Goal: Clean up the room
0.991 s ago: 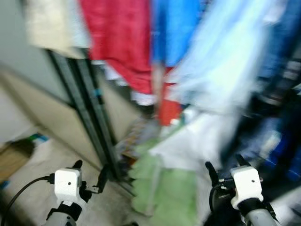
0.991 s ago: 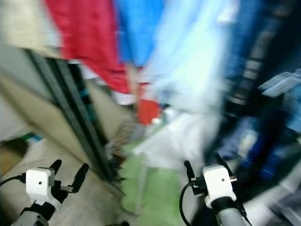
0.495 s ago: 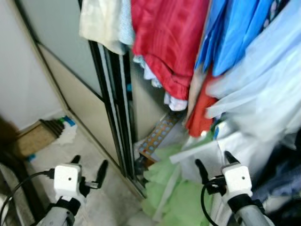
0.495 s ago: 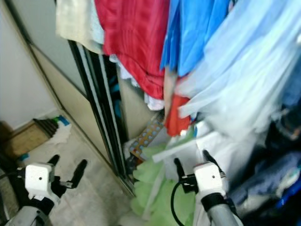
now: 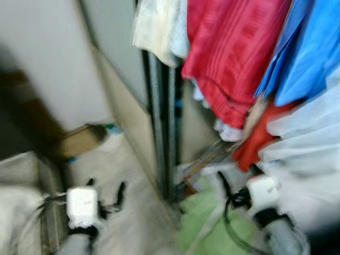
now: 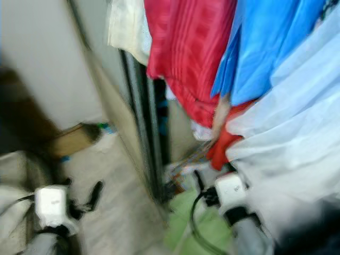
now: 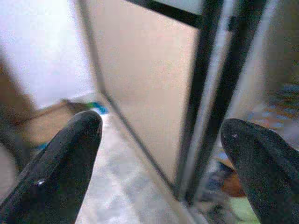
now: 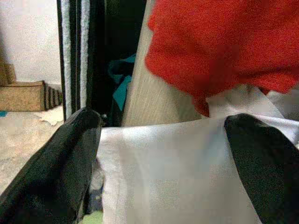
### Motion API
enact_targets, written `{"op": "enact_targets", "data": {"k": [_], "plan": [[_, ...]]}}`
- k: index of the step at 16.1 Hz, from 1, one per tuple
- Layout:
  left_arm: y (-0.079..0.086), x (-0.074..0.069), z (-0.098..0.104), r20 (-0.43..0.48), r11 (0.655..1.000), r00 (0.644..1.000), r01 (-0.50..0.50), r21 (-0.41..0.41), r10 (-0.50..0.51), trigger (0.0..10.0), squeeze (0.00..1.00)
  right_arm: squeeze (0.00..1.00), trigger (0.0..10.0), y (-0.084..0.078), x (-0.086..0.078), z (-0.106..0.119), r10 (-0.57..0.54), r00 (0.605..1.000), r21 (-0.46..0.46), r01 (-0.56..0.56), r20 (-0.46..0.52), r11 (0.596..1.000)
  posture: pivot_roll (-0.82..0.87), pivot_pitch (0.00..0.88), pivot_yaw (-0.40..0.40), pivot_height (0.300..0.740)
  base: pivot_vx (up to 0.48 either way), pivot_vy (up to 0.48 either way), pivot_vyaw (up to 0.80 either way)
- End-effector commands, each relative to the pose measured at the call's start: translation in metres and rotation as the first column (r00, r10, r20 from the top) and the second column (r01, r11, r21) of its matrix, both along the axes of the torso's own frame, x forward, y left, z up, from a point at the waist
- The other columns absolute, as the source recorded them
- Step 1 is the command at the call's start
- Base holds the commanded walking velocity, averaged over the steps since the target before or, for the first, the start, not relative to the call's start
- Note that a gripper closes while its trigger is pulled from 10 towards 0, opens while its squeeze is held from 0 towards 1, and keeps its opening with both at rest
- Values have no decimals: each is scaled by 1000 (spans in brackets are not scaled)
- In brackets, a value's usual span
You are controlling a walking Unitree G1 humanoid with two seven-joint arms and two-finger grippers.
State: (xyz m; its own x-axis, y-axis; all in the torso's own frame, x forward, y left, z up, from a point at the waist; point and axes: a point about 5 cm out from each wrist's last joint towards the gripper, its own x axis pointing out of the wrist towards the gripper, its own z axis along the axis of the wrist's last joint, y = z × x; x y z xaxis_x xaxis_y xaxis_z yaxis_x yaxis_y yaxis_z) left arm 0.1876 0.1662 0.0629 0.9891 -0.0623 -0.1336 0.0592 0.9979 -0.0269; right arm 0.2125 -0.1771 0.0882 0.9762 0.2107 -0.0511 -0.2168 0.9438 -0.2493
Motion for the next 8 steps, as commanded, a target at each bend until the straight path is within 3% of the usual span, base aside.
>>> {"op": "enact_targets", "data": {"k": [1, 3, 4, 8], "plan": [[8, -1, 1, -6, 999, 999, -35, 36, 35, 10000, 0, 0, 10000, 12, 6, 3, 38, 999, 26, -38, 8, 999, 55, 38, 2, 740, 0, 0, 800], [2, -1, 3, 19, 998, 998, 65, -20, -64, 10000, 0, 0, 10000, 16, 8, 4, 46, 999, 38, -46, 9, 998, 68, 48, -6, 740, 0, 0, 800], [2, -1, 4, 26, 997, 997, 69, -30, -68, 10000, 0, 0, 10000, 18, 10, 4, 46, 999, 42, -47, 9, 998, 71, 51, -11, 740, 0, 0, 800], [9, 8, 12, 66, 1000, 998, -20, -22, 22, 10000, 0, 0, 10000, 21, 21, 8, 36, 999, 67, -37, 21, 997, 80, 84, -17, 740, 0, 0, 800]]}}
